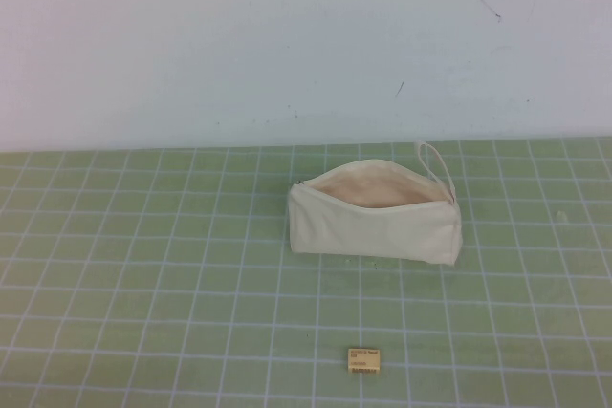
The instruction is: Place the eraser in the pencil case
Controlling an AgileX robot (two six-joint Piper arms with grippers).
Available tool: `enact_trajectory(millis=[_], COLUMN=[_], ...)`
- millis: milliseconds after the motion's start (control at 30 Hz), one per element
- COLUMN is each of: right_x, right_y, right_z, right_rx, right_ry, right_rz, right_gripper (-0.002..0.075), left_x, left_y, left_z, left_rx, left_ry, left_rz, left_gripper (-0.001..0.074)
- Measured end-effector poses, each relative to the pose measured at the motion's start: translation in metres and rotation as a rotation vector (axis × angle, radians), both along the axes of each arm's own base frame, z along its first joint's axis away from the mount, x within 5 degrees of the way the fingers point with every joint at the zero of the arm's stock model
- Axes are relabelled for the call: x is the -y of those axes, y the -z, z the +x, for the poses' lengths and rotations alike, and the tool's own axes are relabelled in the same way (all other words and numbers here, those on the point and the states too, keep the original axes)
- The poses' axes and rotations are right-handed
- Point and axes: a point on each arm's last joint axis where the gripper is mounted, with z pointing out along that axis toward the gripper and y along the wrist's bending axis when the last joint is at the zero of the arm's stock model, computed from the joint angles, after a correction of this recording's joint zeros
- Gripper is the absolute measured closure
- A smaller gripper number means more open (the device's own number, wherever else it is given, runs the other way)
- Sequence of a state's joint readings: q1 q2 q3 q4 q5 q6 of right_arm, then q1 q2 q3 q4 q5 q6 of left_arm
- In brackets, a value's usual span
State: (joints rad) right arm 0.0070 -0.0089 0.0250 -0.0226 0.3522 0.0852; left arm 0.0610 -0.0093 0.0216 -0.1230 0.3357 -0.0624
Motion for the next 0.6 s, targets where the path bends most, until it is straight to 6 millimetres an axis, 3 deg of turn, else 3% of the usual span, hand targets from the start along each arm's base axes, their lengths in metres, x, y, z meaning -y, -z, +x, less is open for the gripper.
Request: enact_trajectory(millis=[67,100,167,267,467,600], right_x=[-0.003,-0.010,-0.017,-0.024,-0.022,-0.021], right_y=[-0.001,-0.002,-0.005,-0.010,-0.016,-0.018], right_z=[0.000,0.000,0.000,0.000,0.002,0.002], right_rx=[0.007,0.000,-0.016,-0.036,0.032,0.073], right_ry=[0.006,0.027,0.049,0.050,0.048,0.003], right_rz=[0.130,0.422,0.735,1.022,1.058,0.910], right_gripper=[0.0727,0.0727,0.0727,0.0727,0.0727,0.0727], left_x=[0.000,0.000,0.000,0.000,0.000,0.000], left_y=[0.000,0.000,0.000,0.000,0.000,0.000], left_z=[0.000,0.000,0.000,0.000,0.000,0.000], left_rx=[0.000,0.000,0.000,0.000,0.000,0.000], left_ry=[0.000,0.000,0.000,0.000,0.000,0.000], left_rz=[0.000,0.000,0.000,0.000,0.000,0.000], left_gripper=[0.0738,0.0738,0.0738,0.0738,0.0738,0.0738])
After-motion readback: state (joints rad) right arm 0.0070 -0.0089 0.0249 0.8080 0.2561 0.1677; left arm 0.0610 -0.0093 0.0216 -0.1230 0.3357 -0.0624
